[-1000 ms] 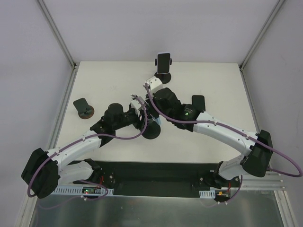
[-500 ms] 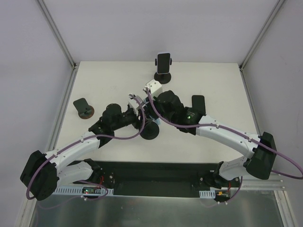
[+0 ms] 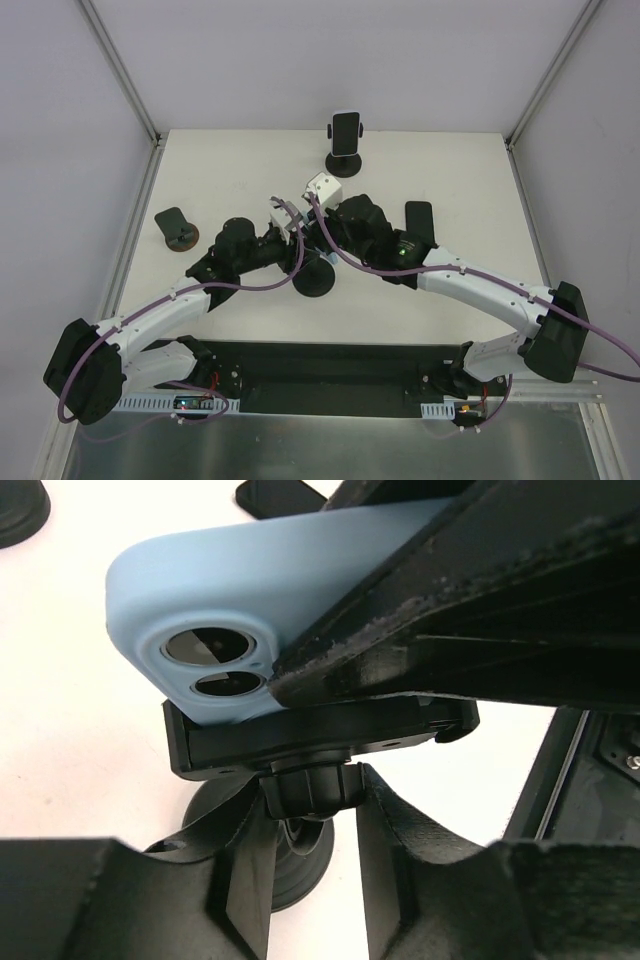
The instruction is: Remove the phone from the phone stand
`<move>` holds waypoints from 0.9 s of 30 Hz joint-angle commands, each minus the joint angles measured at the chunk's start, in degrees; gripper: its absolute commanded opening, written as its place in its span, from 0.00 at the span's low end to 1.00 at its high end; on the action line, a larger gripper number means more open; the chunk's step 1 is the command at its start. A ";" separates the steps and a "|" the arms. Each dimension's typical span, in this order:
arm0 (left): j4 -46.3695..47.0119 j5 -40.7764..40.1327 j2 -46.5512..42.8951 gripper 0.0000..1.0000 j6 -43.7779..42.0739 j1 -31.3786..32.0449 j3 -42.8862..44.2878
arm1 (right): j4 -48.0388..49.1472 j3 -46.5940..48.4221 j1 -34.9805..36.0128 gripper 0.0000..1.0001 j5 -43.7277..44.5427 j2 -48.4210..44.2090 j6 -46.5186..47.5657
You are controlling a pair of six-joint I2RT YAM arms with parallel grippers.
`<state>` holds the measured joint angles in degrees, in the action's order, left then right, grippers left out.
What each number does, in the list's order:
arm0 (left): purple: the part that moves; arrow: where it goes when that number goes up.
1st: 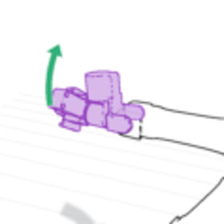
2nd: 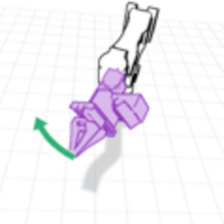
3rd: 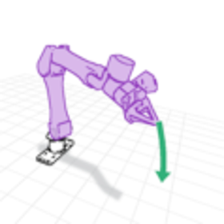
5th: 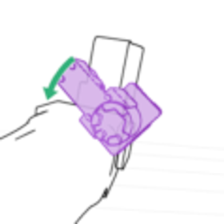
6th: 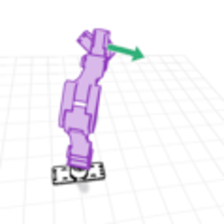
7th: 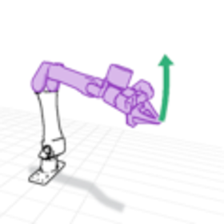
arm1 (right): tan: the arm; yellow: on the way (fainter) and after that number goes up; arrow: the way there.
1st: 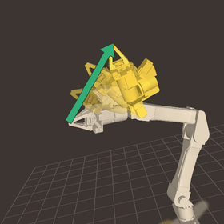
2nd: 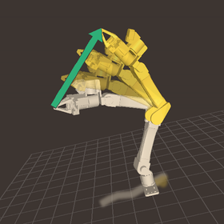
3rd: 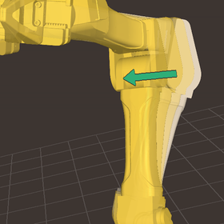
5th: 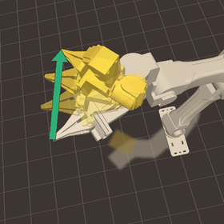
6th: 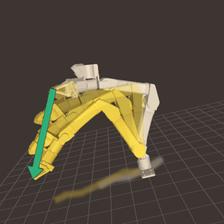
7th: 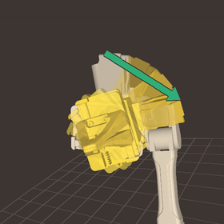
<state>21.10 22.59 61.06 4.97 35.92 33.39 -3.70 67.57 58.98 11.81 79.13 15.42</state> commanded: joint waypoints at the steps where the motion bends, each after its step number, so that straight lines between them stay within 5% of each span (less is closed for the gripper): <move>1: 5.00 0.87 -0.76 0.13 0.04 -1.12 1.51 | -0.60 -0.16 1.66 0.04 -6.45 -1.97 -2.23; 3: 4.91 1.49 -0.68 0.00 -0.66 -1.03 1.51 | -1.21 0.45 1.66 0.14 -4.45 -1.70 -2.59; 7: 4.91 1.93 -1.03 0.00 -1.46 -0.86 1.42 | -2.80 3.26 1.66 0.30 -0.05 -0.30 -3.20; 13: 4.65 1.58 -1.73 0.00 -2.42 -0.68 1.33 | -5.61 6.96 1.66 0.36 4.09 3.12 -3.47; 23: 4.12 0.61 -2.26 0.00 -3.30 -0.24 1.33 | -6.05 8.28 1.58 0.35 5.85 5.77 -2.76; 27: 3.77 -0.18 -2.35 0.00 -3.22 -0.24 1.33 | -6.58 7.75 1.66 0.18 5.94 5.42 -2.94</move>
<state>20.56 23.07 60.66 4.99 35.53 33.39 -9.80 73.41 60.47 16.49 84.31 13.15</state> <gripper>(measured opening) 0.313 0.281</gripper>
